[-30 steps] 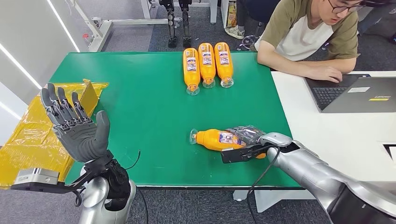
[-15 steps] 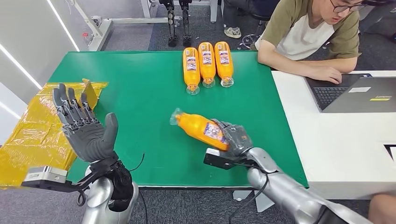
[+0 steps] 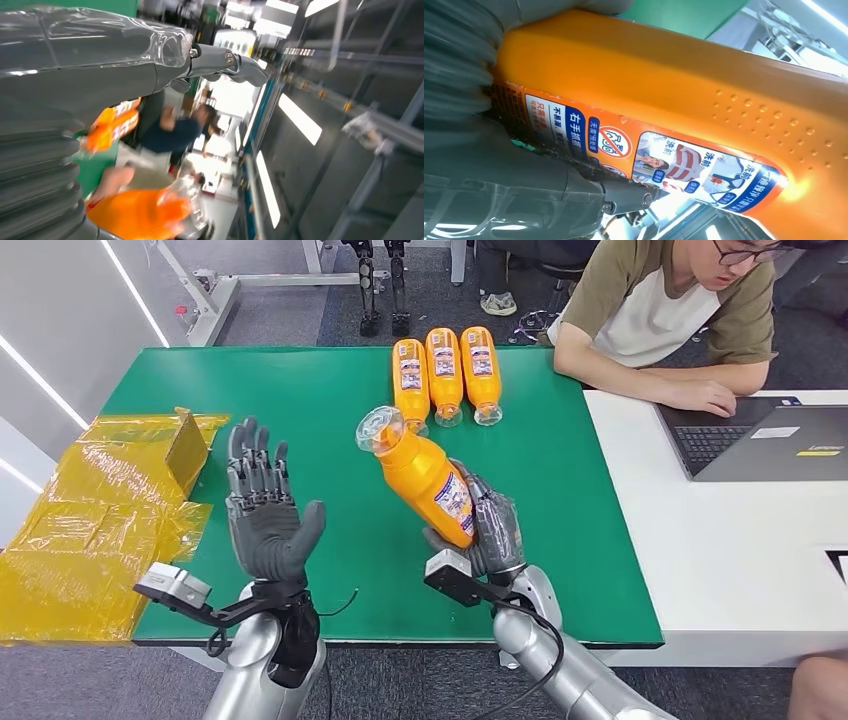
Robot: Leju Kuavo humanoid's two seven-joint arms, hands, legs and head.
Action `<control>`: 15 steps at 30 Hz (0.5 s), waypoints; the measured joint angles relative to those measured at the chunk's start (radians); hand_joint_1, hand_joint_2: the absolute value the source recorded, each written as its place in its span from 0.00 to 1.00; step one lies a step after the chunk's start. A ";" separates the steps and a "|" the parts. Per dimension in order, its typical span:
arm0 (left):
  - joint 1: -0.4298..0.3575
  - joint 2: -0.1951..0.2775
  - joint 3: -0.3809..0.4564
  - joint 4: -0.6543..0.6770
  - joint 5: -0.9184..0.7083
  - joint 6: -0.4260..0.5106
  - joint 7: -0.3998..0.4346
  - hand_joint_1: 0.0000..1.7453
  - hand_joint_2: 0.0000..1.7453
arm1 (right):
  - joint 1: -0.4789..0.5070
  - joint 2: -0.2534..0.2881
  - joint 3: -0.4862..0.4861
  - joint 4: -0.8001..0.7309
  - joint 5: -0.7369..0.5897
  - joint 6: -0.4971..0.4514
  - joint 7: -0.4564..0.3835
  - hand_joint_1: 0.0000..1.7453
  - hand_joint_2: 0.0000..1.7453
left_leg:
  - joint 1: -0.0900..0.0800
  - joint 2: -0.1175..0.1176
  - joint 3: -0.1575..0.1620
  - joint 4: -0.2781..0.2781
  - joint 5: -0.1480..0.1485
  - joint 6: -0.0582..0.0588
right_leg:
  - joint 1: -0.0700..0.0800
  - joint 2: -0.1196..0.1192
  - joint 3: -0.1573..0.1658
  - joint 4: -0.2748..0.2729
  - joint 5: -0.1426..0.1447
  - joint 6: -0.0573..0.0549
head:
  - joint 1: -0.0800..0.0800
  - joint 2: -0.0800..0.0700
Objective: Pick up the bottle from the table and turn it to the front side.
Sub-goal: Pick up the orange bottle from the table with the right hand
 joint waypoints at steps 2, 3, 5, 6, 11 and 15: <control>-0.021 -0.005 -0.012 0.049 0.004 -0.033 0.000 0.00 1.00 | 0.007 0.015 -0.011 -0.007 0.000 0.002 -0.008 1.00 1.00 | 0.000 0.000 0.000 0.000 0.000 0.000 | 0.000 0.000 0.000 0.000 0.000 0.000 | 0.000 0.000; -0.029 -0.007 -0.016 0.071 0.005 -0.046 0.000 0.00 1.00 | 0.010 0.022 -0.014 -0.008 0.003 0.004 -0.012 1.00 1.00 | 0.000 0.001 0.000 0.000 0.000 0.000 | 0.000 0.001 0.000 0.000 0.000 0.000 | 0.000 0.000; -0.042 -0.011 -0.026 0.110 0.007 -0.071 0.000 0.00 1.00 | 0.013 0.035 -0.018 -0.009 0.012 0.010 -0.020 1.00 1.00 | 0.000 0.001 0.000 0.000 0.000 0.000 | 0.000 0.001 -0.001 0.000 0.000 0.000 | 0.000 0.000; -0.047 -0.012 -0.030 0.128 0.008 -0.084 0.000 0.00 1.00 | 0.013 0.040 -0.019 -0.009 0.017 0.014 -0.022 1.00 1.00 | 0.000 0.001 0.000 0.000 0.000 0.000 | 0.000 0.001 -0.001 0.000 0.000 0.000 | 0.000 0.000; -0.066 -0.018 -0.046 0.202 0.008 -0.143 0.000 0.00 1.00 | 0.014 0.060 -0.018 -0.009 0.062 0.044 -0.027 1.00 1.00 | 0.000 0.001 0.000 0.000 0.000 0.000 | 0.000 0.001 -0.001 0.000 0.000 0.000 | 0.000 0.000; -0.083 -0.023 -0.056 0.251 0.002 -0.165 0.000 0.00 1.00 | 0.015 0.073 -0.014 -0.009 0.072 0.086 -0.028 1.00 1.00 | 0.000 0.001 -0.001 0.000 0.000 0.000 | 0.000 0.001 -0.001 0.000 0.000 0.000 | 0.000 0.000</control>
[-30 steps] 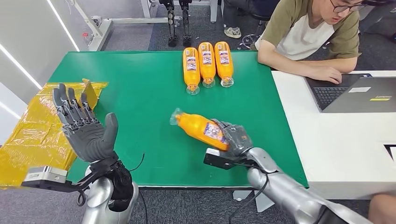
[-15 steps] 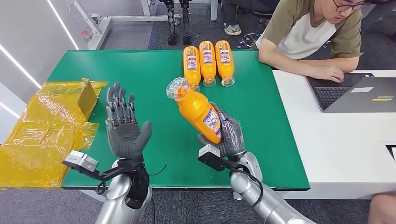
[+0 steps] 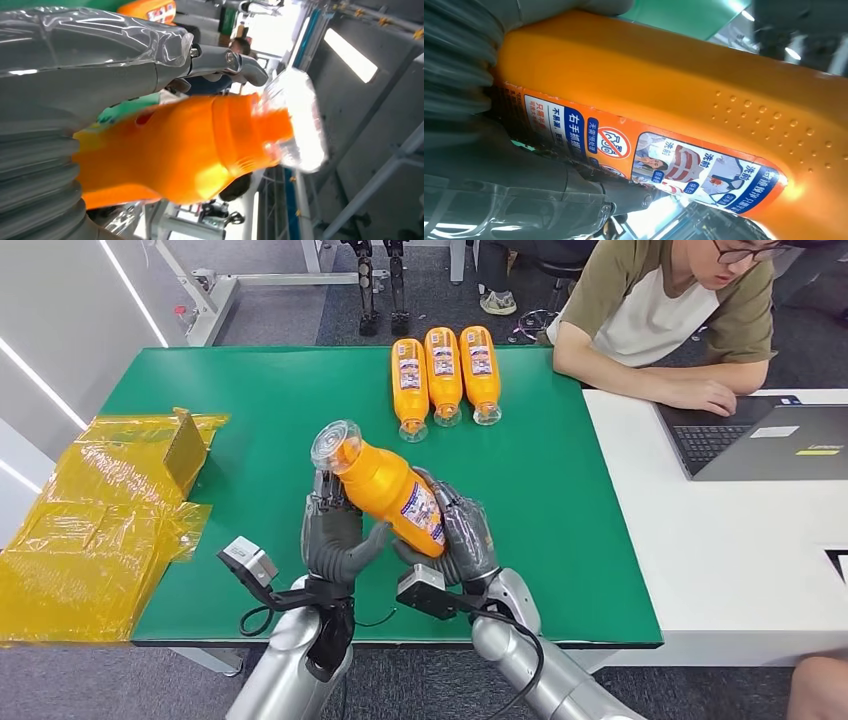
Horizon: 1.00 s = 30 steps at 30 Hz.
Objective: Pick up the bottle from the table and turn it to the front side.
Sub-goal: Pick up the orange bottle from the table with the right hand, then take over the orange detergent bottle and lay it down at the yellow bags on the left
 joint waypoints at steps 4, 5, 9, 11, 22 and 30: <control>-0.012 -0.004 -0.001 0.027 -0.001 -0.005 0.000 0.00 1.00 | 0.000 0.006 0.002 0.001 0.000 0.017 -0.002 1.00 1.00 | 0.000 0.000 0.000 0.000 0.000 0.000 | 0.000 0.000 0.000 0.000 0.000 0.000 | 0.000 0.000; -0.014 -0.005 -0.001 0.031 -0.002 -0.006 0.000 0.00 1.00 | -0.001 0.007 0.004 0.002 0.002 0.031 -0.002 1.00 1.00 | 0.000 0.000 0.000 0.000 0.000 0.000 | 0.000 0.000 0.000 0.000 0.000 0.000 | 0.000 0.000; -0.020 -0.006 0.000 0.042 -0.004 -0.007 0.000 0.00 1.00 | -0.012 0.008 0.018 0.020 0.019 0.123 0.013 1.00 1.00 | 0.000 -0.001 -0.001 0.000 0.000 0.000 | 0.000 0.000 0.000 0.000 0.000 0.000 | 0.000 0.000; -0.020 -0.006 0.004 0.048 -0.005 -0.006 0.000 0.00 1.00 | -0.028 0.008 0.025 0.040 0.028 0.165 0.023 1.00 1.00 | 0.000 0.000 -0.001 0.000 0.000 0.000 | 0.000 0.000 0.000 0.000 0.000 0.000 | 0.000 0.000; -0.010 -0.006 0.058 0.055 -0.038 -0.001 0.002 0.00 1.00 | -0.084 -0.003 0.053 0.117 0.152 0.328 0.125 1.00 1.00 | 0.000 0.000 -0.001 0.000 0.000 0.000 | 0.000 0.000 -0.002 0.000 0.000 0.000 | 0.000 0.000; -0.009 -0.006 0.073 0.055 -0.049 -0.002 0.002 0.00 1.00 | -0.054 -0.019 0.057 0.123 0.186 0.368 0.124 1.00 1.00 | 0.000 0.000 -0.003 0.000 0.000 0.000 | 0.000 0.000 -0.003 0.000 0.000 0.000 | 0.000 0.000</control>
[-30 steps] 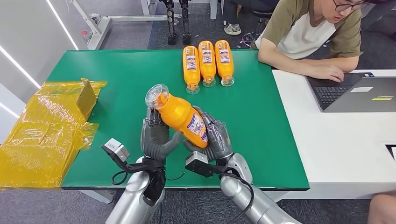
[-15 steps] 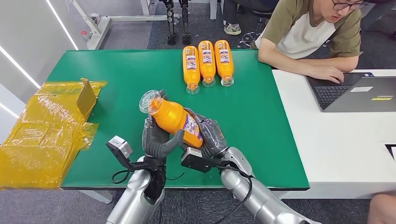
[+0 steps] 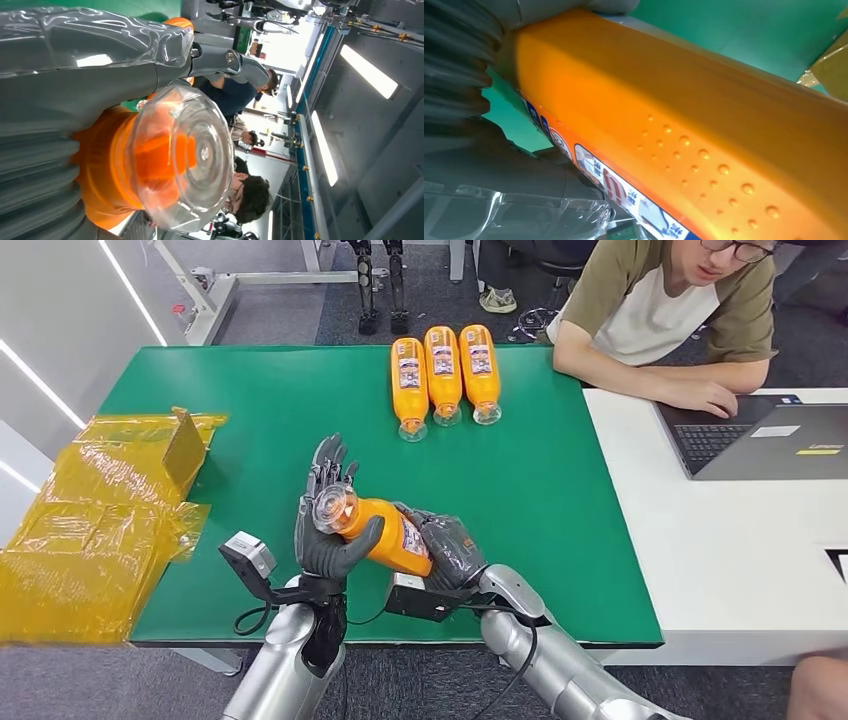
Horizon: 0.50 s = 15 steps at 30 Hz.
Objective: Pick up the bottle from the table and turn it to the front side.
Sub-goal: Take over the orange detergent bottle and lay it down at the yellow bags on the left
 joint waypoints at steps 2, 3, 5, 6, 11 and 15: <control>0.000 0.000 0.000 0.000 -0.001 0.000 0.000 0.00 1.00 | 0.001 0.000 0.002 0.001 0.006 0.001 -0.002 1.00 1.00 | 0.000 0.000 0.000 0.000 0.000 0.000 | 0.000 0.000 0.000 0.000 0.000 0.000 | 0.000 0.000; 0.000 0.000 0.001 0.000 -0.001 0.000 0.000 0.00 1.00 | 0.001 0.000 0.003 0.002 0.008 0.001 -0.003 1.00 1.00 | 0.000 0.000 0.000 0.000 0.000 0.000 | 0.000 0.000 0.000 0.000 0.000 0.000 | 0.000 0.000; 0.000 0.000 0.002 0.000 -0.002 0.000 0.000 0.00 1.00 | 0.003 -0.001 0.004 0.002 0.012 0.001 -0.003 1.00 1.00 | 0.000 0.000 0.000 0.000 0.000 0.000 | 0.000 0.000 0.000 0.000 0.000 0.000 | 0.000 0.000; 0.000 0.000 0.002 0.000 -0.003 -0.001 0.000 0.00 1.00 | 0.005 -0.001 0.004 0.001 0.015 0.001 -0.002 1.00 1.00 | 0.000 0.000 0.000 0.000 0.000 0.000 | 0.000 0.000 0.000 0.000 0.000 0.000 | 0.000 0.000; 0.001 0.000 0.003 0.000 -0.009 -0.004 0.000 0.00 1.00 | 0.011 -0.002 0.003 -0.003 0.021 -0.001 0.000 1.00 1.00 | 0.000 0.000 0.000 0.000 0.000 0.000 | 0.000 0.000 0.000 0.000 0.000 0.000 | 0.000 0.000; 0.000 -0.001 0.003 0.000 -0.034 -0.019 0.005 0.00 1.00 | 0.045 -0.006 -0.010 -0.037 0.036 -0.042 0.004 1.00 1.00 | 0.000 0.000 0.000 0.000 0.000 0.000 | 0.000 0.000 -0.001 0.000 0.000 0.000 | 0.000 0.000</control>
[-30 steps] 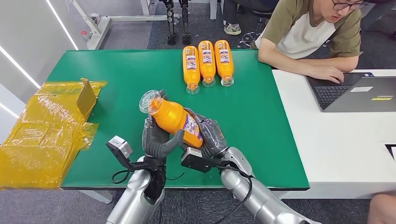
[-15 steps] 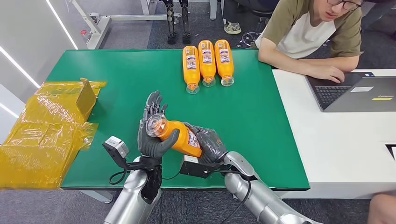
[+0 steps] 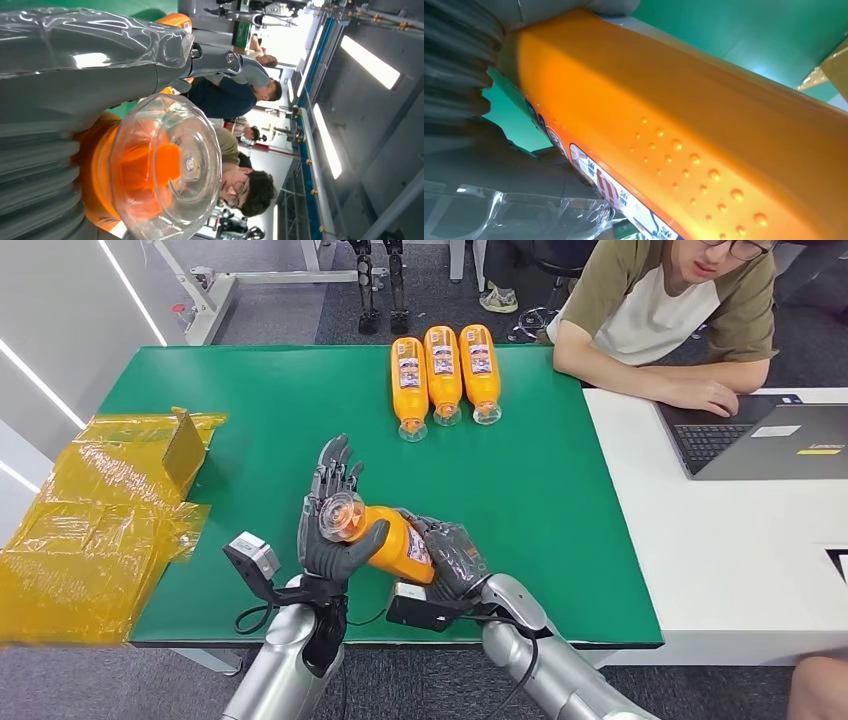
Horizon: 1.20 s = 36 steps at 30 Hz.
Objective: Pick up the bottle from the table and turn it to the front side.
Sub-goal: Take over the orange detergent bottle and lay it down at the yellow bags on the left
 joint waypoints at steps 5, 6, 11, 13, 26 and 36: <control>-0.002 -0.002 -0.001 0.004 -0.038 -0.016 0.014 0.00 1.00 | 0.048 -0.001 -0.026 -0.047 0.001 -0.069 -0.024 1.00 1.00 | 0.000 0.000 0.000 0.000 0.000 0.000 | 0.000 0.000 0.000 0.000 0.000 0.000 | 0.000 0.000; -0.002 -0.002 -0.002 0.005 -0.044 -0.016 0.015 0.00 1.00 | 0.054 -0.001 -0.030 -0.053 -0.004 -0.077 -0.032 1.00 1.00 | 0.000 0.000 0.000 0.000 0.000 0.000 | 0.000 0.000 0.000 0.000 0.000 0.000 | 0.000 0.000; -0.005 -0.002 -0.007 0.007 -0.070 -0.017 0.021 0.00 1.00 | 0.072 0.006 -0.046 -0.073 -0.022 -0.088 -0.054 1.00 1.00 | 0.000 0.000 0.000 0.000 0.000 0.000 | 0.000 0.000 0.000 0.000 0.000 0.000 | 0.000 0.000; -0.007 -0.003 -0.010 0.010 -0.078 -0.017 0.022 0.00 1.00 | 0.075 0.008 -0.051 -0.075 -0.027 -0.087 -0.058 1.00 1.00 | 0.000 0.000 0.000 0.000 0.000 0.000 | 0.000 0.000 0.000 0.000 0.000 0.000 | 0.000 0.000; -0.019 -0.005 -0.013 0.020 -0.093 -0.015 0.014 1.00 1.00 | 0.070 0.021 -0.070 -0.069 -0.038 -0.071 -0.071 1.00 1.00 | 0.000 0.000 -0.001 0.000 0.000 0.000 | 0.000 -0.001 0.000 0.000 0.000 0.000 | 0.000 0.000; -0.020 -0.006 -0.013 0.021 -0.087 -0.013 0.010 1.00 1.00 | 0.059 0.031 -0.075 -0.051 -0.047 -0.077 -0.077 0.63 1.00 | 0.000 -0.001 -0.001 0.000 0.000 0.000 | 0.000 -0.001 0.000 0.000 0.000 0.000 | 0.000 0.000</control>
